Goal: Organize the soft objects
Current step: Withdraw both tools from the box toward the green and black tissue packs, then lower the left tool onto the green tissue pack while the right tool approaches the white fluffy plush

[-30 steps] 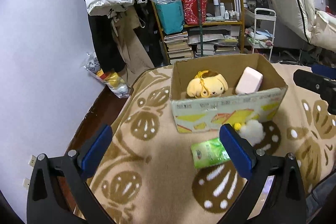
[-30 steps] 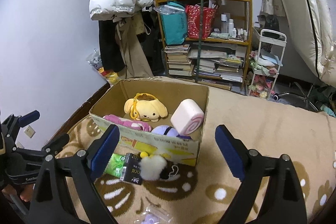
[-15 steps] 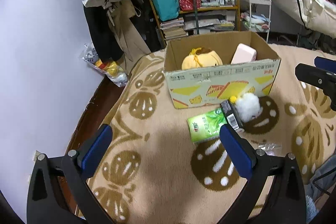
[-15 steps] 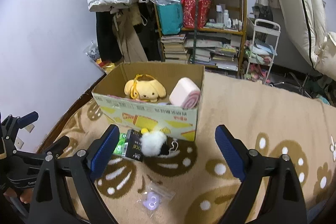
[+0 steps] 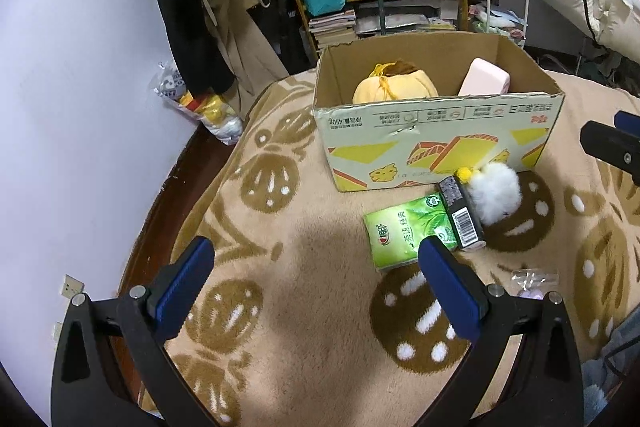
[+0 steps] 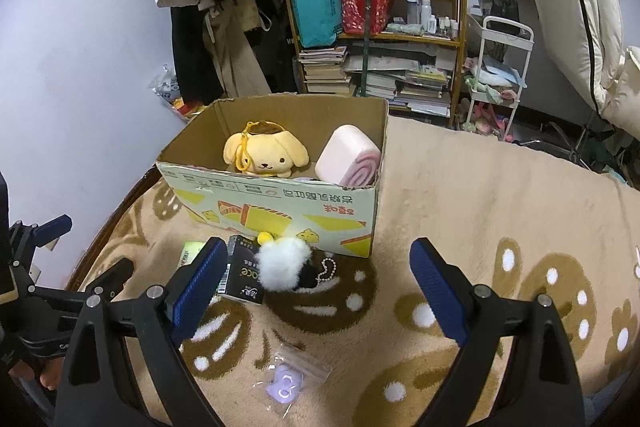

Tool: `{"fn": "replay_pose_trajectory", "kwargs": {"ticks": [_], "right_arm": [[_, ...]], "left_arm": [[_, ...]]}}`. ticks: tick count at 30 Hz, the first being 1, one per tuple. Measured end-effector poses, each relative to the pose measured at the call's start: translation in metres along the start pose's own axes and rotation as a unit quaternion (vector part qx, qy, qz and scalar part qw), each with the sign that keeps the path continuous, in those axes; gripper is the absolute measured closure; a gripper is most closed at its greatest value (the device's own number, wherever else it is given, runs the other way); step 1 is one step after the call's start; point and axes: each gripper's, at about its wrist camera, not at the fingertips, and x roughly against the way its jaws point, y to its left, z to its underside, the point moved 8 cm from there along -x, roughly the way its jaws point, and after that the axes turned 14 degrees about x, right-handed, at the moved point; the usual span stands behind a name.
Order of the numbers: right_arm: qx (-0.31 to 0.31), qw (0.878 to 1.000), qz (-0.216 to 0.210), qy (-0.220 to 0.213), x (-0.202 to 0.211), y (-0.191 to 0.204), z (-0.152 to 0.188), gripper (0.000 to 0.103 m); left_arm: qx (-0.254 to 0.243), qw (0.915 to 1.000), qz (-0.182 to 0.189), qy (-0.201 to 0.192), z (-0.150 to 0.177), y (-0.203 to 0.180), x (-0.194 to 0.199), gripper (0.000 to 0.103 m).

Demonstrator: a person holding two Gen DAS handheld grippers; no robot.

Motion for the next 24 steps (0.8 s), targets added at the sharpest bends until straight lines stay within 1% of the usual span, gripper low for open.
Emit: {"fn": "replay_pose_trajectory", "kwargs": {"ticks": [6,11,17,20,24], "right_arm": [[-0.004,1.000,0.003,0.007,-0.013,-0.003,0.000,0.006],[-0.009,1.000,0.001,0.011,-0.025,-0.005,0.000,0.006],[-0.013,1.000,-0.002,0.022,-0.040,-0.007,0.000,0.006],[-0.015,0.999,-0.003,0.032,-0.049,-0.007,0.002,0.006],[-0.017,0.999,-0.005,0.044,-0.058,-0.007,0.005,0.006]], "left_arm": [[0.004,0.9997,0.023,-0.002,-0.004,-0.009,-0.012,0.002],[-0.002,0.9996,0.027,0.006,-0.004,-0.021,-0.030,0.002],[-0.009,0.9993,0.019,0.032,0.005,-0.030,-0.056,0.002],[0.000,0.9981,0.029,0.055,0.009,-0.032,-0.067,0.003],[0.010,0.9974,0.029,0.066,0.010,-0.030,-0.077,0.002]]}}
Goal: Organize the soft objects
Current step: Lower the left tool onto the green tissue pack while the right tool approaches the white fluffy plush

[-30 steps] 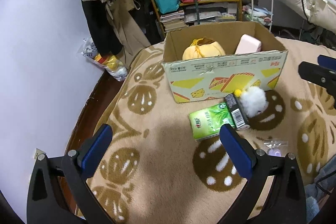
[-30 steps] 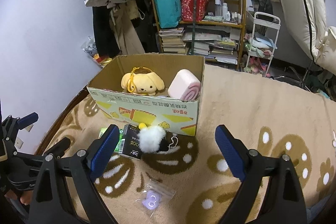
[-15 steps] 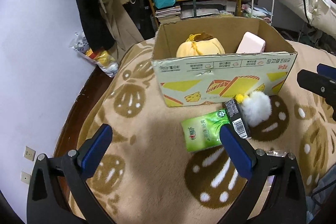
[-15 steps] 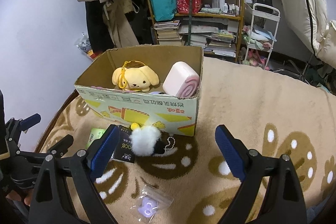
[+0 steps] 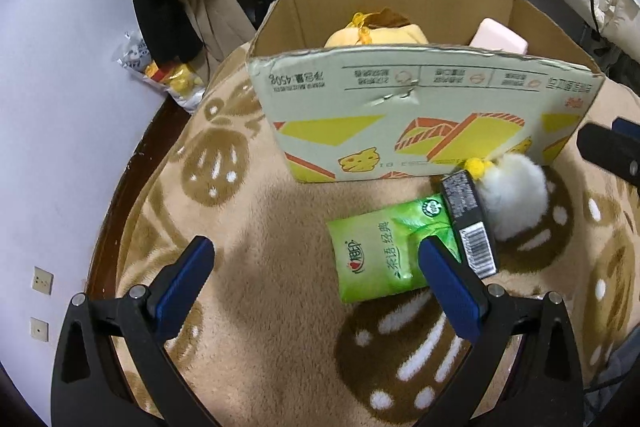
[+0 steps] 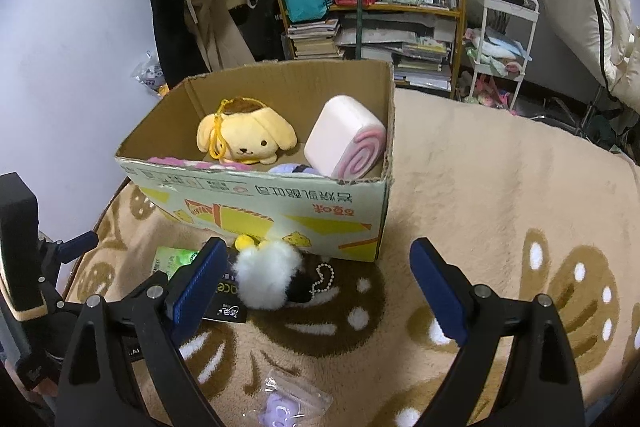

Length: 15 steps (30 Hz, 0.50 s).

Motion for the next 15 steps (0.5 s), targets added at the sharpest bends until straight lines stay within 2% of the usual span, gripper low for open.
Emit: {"fn": "replay_pose_trajectory", "kwargs": {"ticks": [5,15], "right_arm": [[0.004,1.000,-0.003,0.021,-0.018,0.002,0.005,0.006],[-0.002,0.999,-0.011,0.040,-0.044,0.002,0.014,0.007]], "left_arm": [[0.008,0.9998,0.004,0.016,0.002,0.001,-0.011,0.002],[0.031,0.9977,0.046,0.040,0.004,-0.003,-0.022,0.002]]}}
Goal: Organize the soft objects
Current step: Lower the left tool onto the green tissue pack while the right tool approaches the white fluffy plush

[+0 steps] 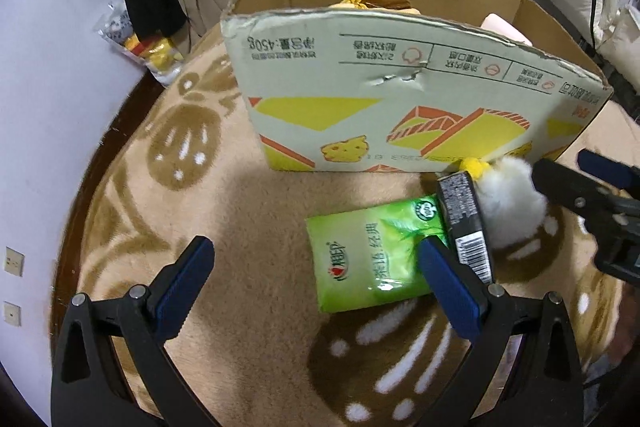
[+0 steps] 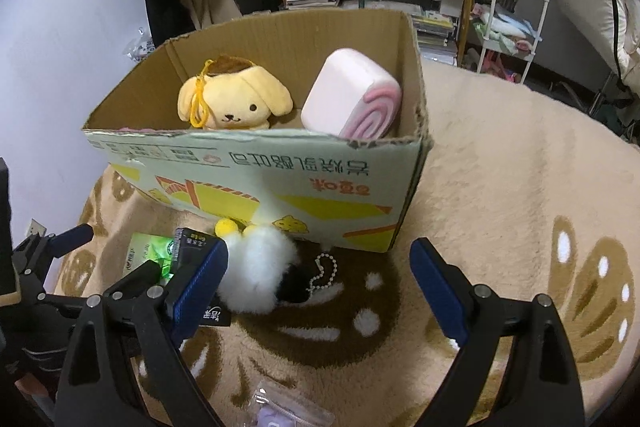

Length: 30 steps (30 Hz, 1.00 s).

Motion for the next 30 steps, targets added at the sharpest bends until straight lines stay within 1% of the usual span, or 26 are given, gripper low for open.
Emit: {"fn": "replay_pose_trajectory", "kwargs": {"ticks": [4,8,9,10,12,14,18,19,23,26,27,29,30], "right_arm": [[-0.005,1.000,-0.012,0.008,-0.008,0.002,0.001,0.011],[0.006,1.000,-0.017,0.013,-0.015,0.007,-0.002,0.012],[0.003,1.000,-0.022,0.016,-0.018,0.008,-0.001,0.013],[0.000,0.999,-0.027,0.020,-0.020,0.008,0.000,0.016],[0.000,0.999,-0.030,0.028,-0.024,0.009,0.003,0.019],[0.002,0.999,-0.030,0.029,-0.026,0.010,0.003,0.019],[-0.005,0.998,-0.045,0.032,-0.029,0.013,0.003,0.020],[-0.004,0.998,-0.047,0.035,-0.031,0.013,0.004,0.024],[-0.005,0.997,-0.060,0.038,-0.035,0.017,0.005,0.030],[-0.007,0.997,-0.065,0.038,-0.035,0.019,0.004,0.042],[-0.008,0.997,-0.064,0.038,-0.034,0.019,0.003,0.048],[-0.005,0.997,-0.065,0.038,-0.033,0.020,0.002,0.050],[-0.002,0.997,-0.064,0.038,-0.033,0.021,0.002,0.051]], "left_arm": [[-0.008,0.9999,0.007,0.001,0.002,-0.005,-0.001,0.002],[-0.029,0.9995,0.009,0.001,0.005,-0.015,-0.001,0.002],[-0.032,0.9994,0.010,0.001,0.006,-0.017,-0.001,0.002],[-0.034,0.9993,0.011,0.004,0.007,-0.019,-0.002,0.002],[-0.036,0.9992,0.013,0.007,0.008,-0.022,-0.003,0.002],[-0.042,0.9990,0.012,0.011,0.010,-0.025,-0.004,0.002],[-0.050,0.9985,0.005,0.020,0.015,-0.028,-0.010,0.002],[-0.051,0.9985,0.003,0.021,0.016,-0.028,-0.011,0.002],[-0.050,0.9985,-0.001,0.024,0.018,-0.028,-0.012,0.003],[-0.041,0.9987,0.007,0.029,0.017,-0.026,-0.013,0.003],[-0.038,0.9988,0.010,0.030,0.017,-0.026,-0.014,0.004],[-0.032,0.9989,0.014,0.032,0.017,-0.026,-0.014,0.013],[-0.030,0.9989,0.015,0.034,0.015,-0.024,-0.015,0.014]]}}
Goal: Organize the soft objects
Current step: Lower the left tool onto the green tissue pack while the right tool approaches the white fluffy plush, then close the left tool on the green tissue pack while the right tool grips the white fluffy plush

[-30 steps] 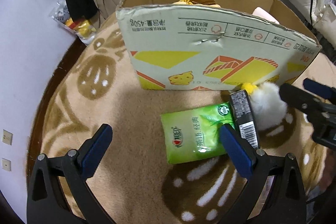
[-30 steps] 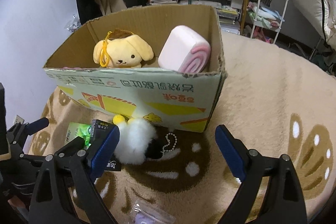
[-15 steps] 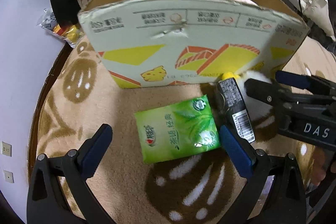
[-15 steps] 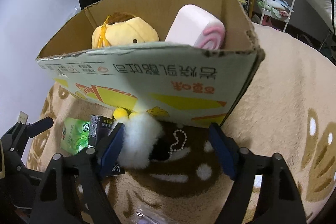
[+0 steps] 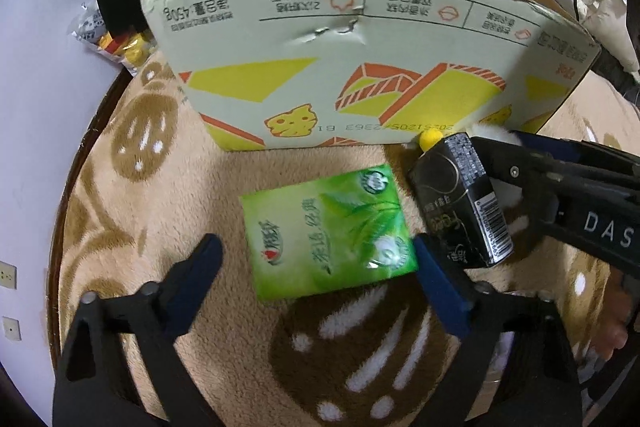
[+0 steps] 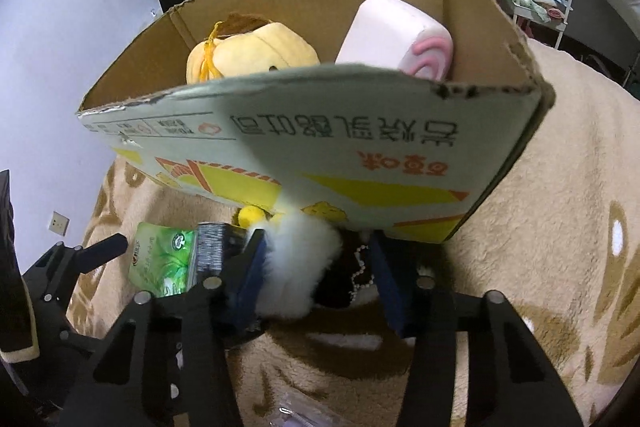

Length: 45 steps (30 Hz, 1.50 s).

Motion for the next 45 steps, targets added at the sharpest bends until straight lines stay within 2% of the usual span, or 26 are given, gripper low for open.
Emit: {"fn": "replay_pose_trajectory", "kwargs": {"ticks": [7,9,11,12,15,20,26,33,41,45], "right_arm": [[0.008,1.000,-0.014,0.020,-0.011,0.011,0.007,0.051],[0.011,1.000,-0.013,0.024,-0.013,0.012,0.007,0.051],[0.011,0.999,-0.016,0.025,-0.015,0.012,0.009,0.051],[0.012,0.999,-0.019,0.027,-0.016,0.012,0.009,0.055],[0.019,0.999,-0.016,0.030,-0.019,0.014,0.012,0.055],[0.030,0.999,-0.003,0.032,-0.021,0.017,0.014,0.058],[0.037,0.999,0.013,0.017,-0.010,0.017,0.012,0.061],[0.040,0.999,0.030,-0.017,0.014,0.015,0.003,0.062],[0.003,0.996,0.060,-0.061,0.057,-0.007,0.003,0.062],[-0.009,0.993,0.067,-0.092,0.080,-0.006,0.000,0.062]], "left_arm": [[0.008,1.0000,-0.001,0.001,-0.001,0.002,0.000,0.015],[0.005,1.0000,-0.001,0.000,0.000,0.001,0.000,0.018],[0.003,1.0000,0.002,0.003,0.000,0.001,-0.001,0.026],[0.000,1.0000,-0.001,0.006,0.000,0.003,-0.002,0.026],[0.002,0.9999,-0.010,0.002,-0.002,0.009,-0.003,0.027],[0.027,0.9996,-0.002,0.004,-0.005,0.018,-0.001,0.028],[0.020,0.9997,-0.008,-0.009,-0.005,0.020,0.006,0.028],[0.022,0.9987,-0.013,-0.044,0.004,0.019,0.036,0.028],[0.024,0.9959,-0.021,-0.085,0.005,0.025,0.070,0.028],[0.016,0.9924,-0.031,-0.118,0.003,0.027,0.093,0.028]]}}
